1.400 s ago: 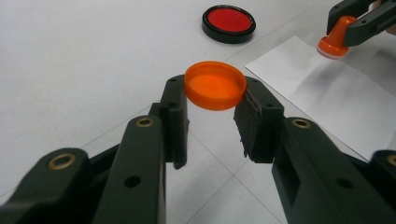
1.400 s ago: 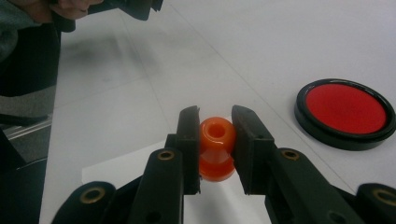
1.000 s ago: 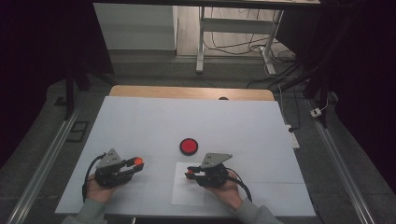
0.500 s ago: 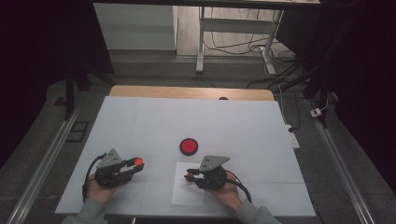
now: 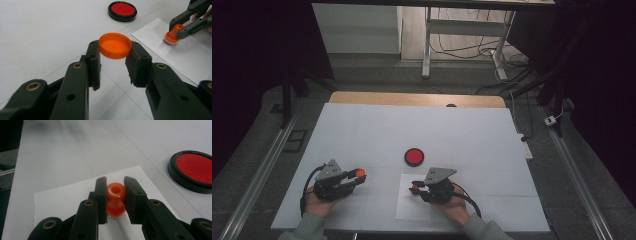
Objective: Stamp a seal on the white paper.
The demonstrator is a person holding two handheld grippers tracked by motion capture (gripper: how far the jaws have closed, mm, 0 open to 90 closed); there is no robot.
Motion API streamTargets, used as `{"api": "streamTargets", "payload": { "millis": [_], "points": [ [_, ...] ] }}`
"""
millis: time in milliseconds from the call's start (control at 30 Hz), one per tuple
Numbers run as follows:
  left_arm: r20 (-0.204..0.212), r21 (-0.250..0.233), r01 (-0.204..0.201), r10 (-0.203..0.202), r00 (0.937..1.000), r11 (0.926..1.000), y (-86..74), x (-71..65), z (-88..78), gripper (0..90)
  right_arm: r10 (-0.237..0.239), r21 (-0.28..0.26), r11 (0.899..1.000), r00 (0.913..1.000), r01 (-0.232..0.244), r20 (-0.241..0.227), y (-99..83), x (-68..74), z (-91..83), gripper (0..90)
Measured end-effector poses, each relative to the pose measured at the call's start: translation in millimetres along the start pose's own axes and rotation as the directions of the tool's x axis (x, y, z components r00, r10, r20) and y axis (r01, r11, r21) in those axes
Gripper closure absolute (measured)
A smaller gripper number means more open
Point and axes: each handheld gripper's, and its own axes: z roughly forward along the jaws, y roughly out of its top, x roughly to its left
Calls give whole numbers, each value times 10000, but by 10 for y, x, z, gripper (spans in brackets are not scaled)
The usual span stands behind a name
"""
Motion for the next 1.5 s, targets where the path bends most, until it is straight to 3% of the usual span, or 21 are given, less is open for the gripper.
{"api": "streamTargets", "payload": {
  "millis": [1500],
  "points": [
    [-109,-11,148,-148,9998,9999,-15,9,-12,654,-227,141,9997,9994,223,246,-55,40,37,736]
  ]
}}
